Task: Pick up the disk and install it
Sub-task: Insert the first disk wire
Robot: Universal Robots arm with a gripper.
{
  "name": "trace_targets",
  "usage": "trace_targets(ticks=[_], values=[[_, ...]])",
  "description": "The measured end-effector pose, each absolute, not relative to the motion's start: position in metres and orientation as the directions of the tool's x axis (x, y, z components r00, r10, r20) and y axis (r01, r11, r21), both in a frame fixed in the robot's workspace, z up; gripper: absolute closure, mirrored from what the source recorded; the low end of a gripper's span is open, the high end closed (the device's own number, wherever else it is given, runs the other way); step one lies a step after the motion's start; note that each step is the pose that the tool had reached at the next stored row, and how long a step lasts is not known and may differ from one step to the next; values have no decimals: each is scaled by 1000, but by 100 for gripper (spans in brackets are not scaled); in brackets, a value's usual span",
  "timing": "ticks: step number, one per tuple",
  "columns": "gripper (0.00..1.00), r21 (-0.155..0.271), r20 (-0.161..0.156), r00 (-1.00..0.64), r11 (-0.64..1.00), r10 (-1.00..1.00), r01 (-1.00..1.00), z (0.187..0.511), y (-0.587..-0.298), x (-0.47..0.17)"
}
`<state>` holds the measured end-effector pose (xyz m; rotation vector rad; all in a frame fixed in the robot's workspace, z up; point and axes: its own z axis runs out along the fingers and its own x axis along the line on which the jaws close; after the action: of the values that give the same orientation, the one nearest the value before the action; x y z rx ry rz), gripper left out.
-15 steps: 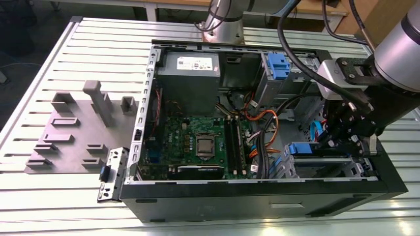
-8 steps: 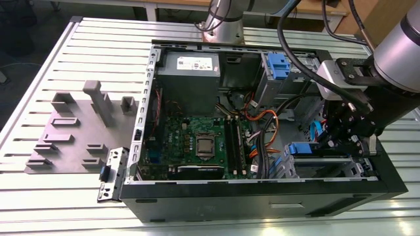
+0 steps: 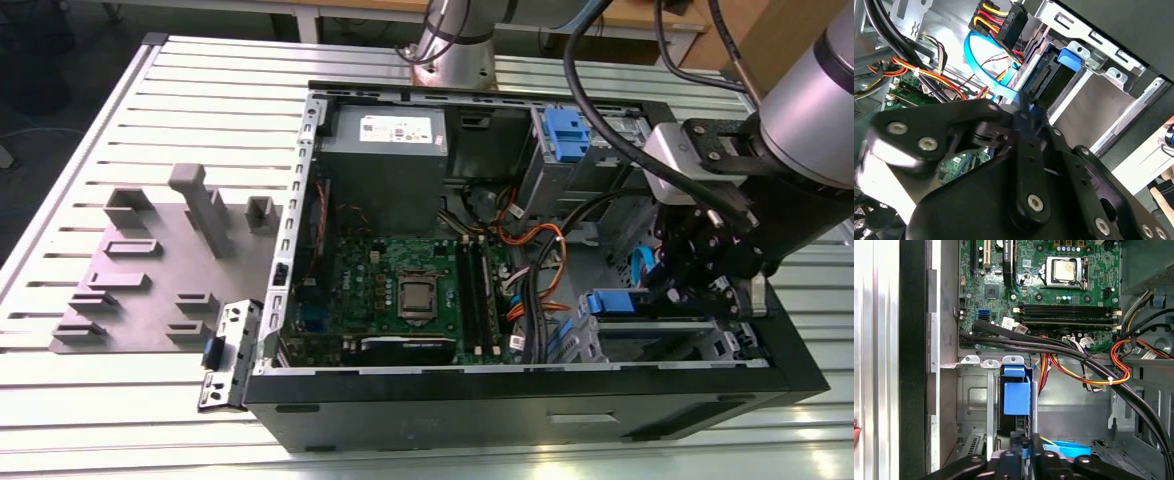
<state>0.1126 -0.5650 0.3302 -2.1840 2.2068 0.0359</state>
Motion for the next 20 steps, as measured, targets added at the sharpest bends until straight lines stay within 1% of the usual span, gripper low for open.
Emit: trace_targets(ticks=[1, 2, 3, 4, 20], values=[[77, -9, -42, -10, 11, -999, -1000, 330, -565, 113], [71, -9, -42, -10, 11, -999, -1000, 330, -565, 113], [71, -9, -42, -10, 11, -999, -1000, 330, -565, 113], [65, -9, -42, -10, 11, -999, -1000, 330, -565, 113], [65, -9, -42, -10, 10, -999, -1000, 344, -565, 113]])
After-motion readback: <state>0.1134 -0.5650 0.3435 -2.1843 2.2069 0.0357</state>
